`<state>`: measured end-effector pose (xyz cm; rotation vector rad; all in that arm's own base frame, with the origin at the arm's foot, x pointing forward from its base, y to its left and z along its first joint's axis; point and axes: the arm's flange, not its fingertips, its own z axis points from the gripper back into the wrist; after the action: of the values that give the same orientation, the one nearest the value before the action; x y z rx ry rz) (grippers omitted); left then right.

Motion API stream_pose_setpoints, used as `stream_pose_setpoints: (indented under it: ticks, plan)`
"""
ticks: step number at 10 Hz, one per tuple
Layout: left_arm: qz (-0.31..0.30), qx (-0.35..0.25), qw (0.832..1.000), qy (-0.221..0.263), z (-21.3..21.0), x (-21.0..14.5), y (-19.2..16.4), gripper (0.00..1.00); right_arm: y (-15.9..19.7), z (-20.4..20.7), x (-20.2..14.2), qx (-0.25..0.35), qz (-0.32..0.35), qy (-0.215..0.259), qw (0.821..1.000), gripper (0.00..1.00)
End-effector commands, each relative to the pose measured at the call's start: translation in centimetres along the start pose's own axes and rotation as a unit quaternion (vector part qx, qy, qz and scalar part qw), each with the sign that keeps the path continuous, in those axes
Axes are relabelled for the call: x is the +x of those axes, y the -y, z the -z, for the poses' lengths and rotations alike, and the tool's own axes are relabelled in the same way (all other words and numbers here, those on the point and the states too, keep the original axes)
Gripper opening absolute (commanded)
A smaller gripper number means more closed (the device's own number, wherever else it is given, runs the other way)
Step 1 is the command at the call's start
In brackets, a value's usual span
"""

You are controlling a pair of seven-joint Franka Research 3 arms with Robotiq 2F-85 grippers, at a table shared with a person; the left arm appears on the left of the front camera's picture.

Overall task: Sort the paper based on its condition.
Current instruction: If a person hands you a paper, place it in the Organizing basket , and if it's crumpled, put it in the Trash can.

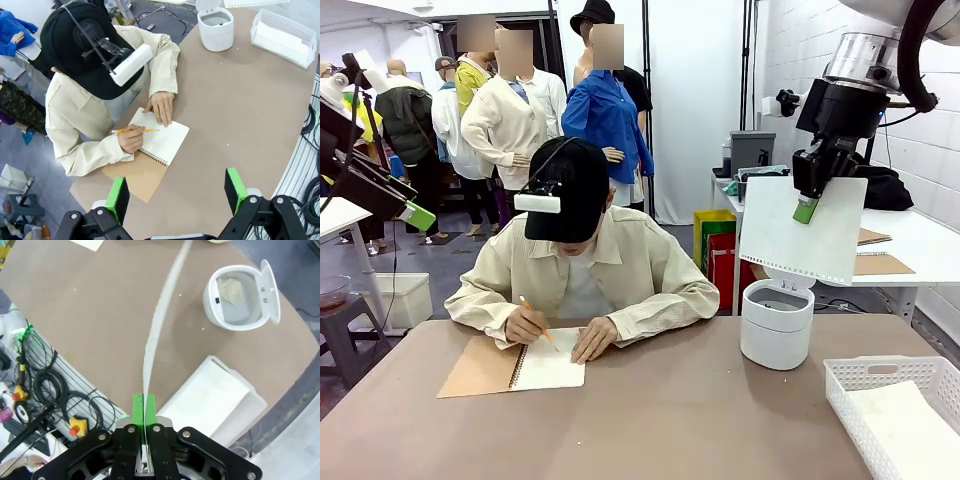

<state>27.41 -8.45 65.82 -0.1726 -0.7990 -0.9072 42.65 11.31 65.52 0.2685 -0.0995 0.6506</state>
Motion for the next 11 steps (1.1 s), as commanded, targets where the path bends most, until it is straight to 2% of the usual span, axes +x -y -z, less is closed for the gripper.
stream_pose_setpoints:
  ticks: [1,2,4,7,8,9,11]
  plan:
    - [-0.001,0.001,1.0,0.0,0.0,0.0,-0.1,1.0,0.1,0.0,0.0,0.0,0.001,0.0,1.0,0.0]
    - [-0.001,0.001,1.0,0.0,0.0,0.0,-0.1,1.0,0.8,0.6,-0.3,0.001,-0.003,0.01,1.0,0.0]
    - [-0.001,0.001,1.0,0.0,0.0,0.0,-0.1,1.0,2.5,1.3,-3.5,0.019,0.016,0.004,1.0,0.0]
    - [-0.001,0.001,1.0,0.0,0.0,0.0,-0.1,1.0,3.4,1.6,-8.6,-0.012,0.039,0.034,0.999,0.0]
    - [-0.001,0.001,1.0,0.0,0.0,0.0,-0.1,1.0,3.8,1.8,-10.7,-0.032,0.062,0.049,0.996,0.0]
    - [-0.001,0.001,1.0,0.0,0.0,0.0,-0.1,1.0,4.2,2.4,-12.9,-0.034,0.097,0.04,0.994,0.0]
    - [-0.001,0.001,1.0,0.0,0.0,0.0,-0.1,1.0,7.2,5.4,-16.0,-0.037,0.158,0.016,0.987,0.0]
